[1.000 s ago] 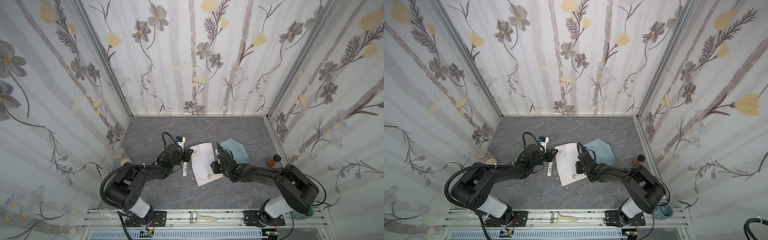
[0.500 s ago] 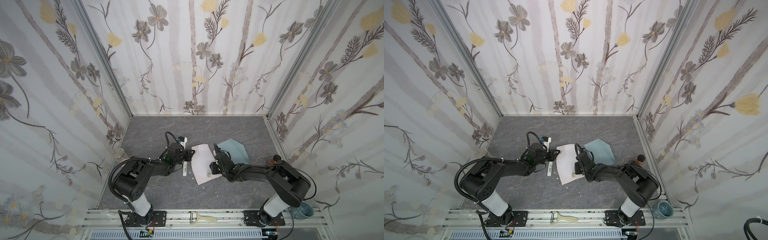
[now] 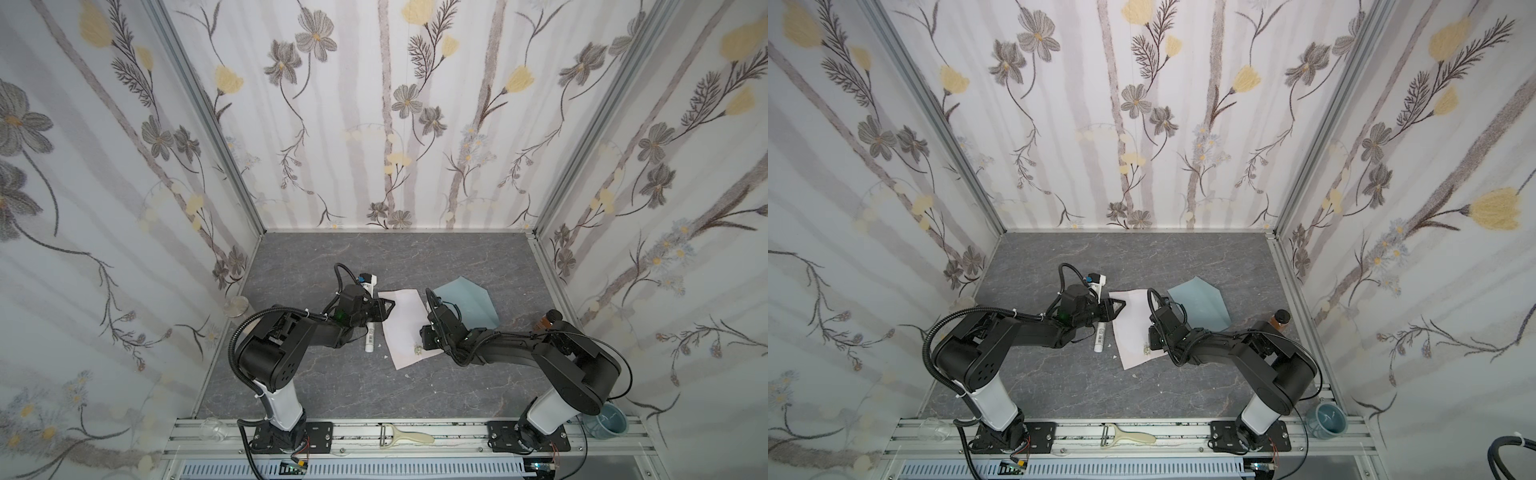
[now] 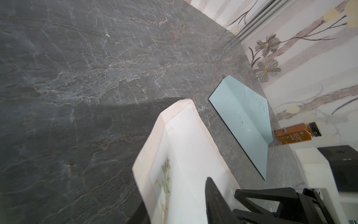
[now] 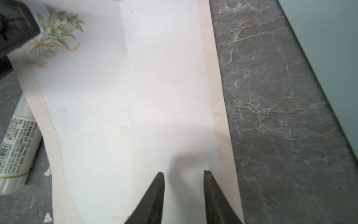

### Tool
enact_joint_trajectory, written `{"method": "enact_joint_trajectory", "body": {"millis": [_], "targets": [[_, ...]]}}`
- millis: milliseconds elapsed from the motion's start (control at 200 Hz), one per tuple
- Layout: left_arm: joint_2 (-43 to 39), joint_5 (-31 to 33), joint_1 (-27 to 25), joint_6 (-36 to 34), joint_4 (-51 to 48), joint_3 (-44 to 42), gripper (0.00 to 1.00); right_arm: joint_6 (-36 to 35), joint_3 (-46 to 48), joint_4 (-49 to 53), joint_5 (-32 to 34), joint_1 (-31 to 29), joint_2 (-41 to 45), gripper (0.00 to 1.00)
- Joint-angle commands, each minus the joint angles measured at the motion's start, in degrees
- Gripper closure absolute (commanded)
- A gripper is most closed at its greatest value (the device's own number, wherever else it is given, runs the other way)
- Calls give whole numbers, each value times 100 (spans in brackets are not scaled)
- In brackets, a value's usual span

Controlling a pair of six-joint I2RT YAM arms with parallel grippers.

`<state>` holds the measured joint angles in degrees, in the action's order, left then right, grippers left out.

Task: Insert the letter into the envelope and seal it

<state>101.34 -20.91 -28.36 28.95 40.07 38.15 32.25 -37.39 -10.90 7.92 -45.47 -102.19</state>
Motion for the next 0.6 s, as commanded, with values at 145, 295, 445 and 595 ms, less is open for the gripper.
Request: {"method": "enact_joint_trajectory", "body": {"millis": [145, 295, 445, 595], "targets": [[279, -12, 20, -21, 237, 342, 62, -43, -9, 292, 253, -49, -32, 64], [551, -60, 75, 34, 236, 586, 61, -49, -40, 324, 300, -84, -48, 64], [763, -125, 120, 69, 233, 739, 61, -62, -67, 382, 399, -108, -72, 65], [742, -288, 119, -15, 254, 741, 65, -60, -84, 411, 440, -111, -99, 65]]}}
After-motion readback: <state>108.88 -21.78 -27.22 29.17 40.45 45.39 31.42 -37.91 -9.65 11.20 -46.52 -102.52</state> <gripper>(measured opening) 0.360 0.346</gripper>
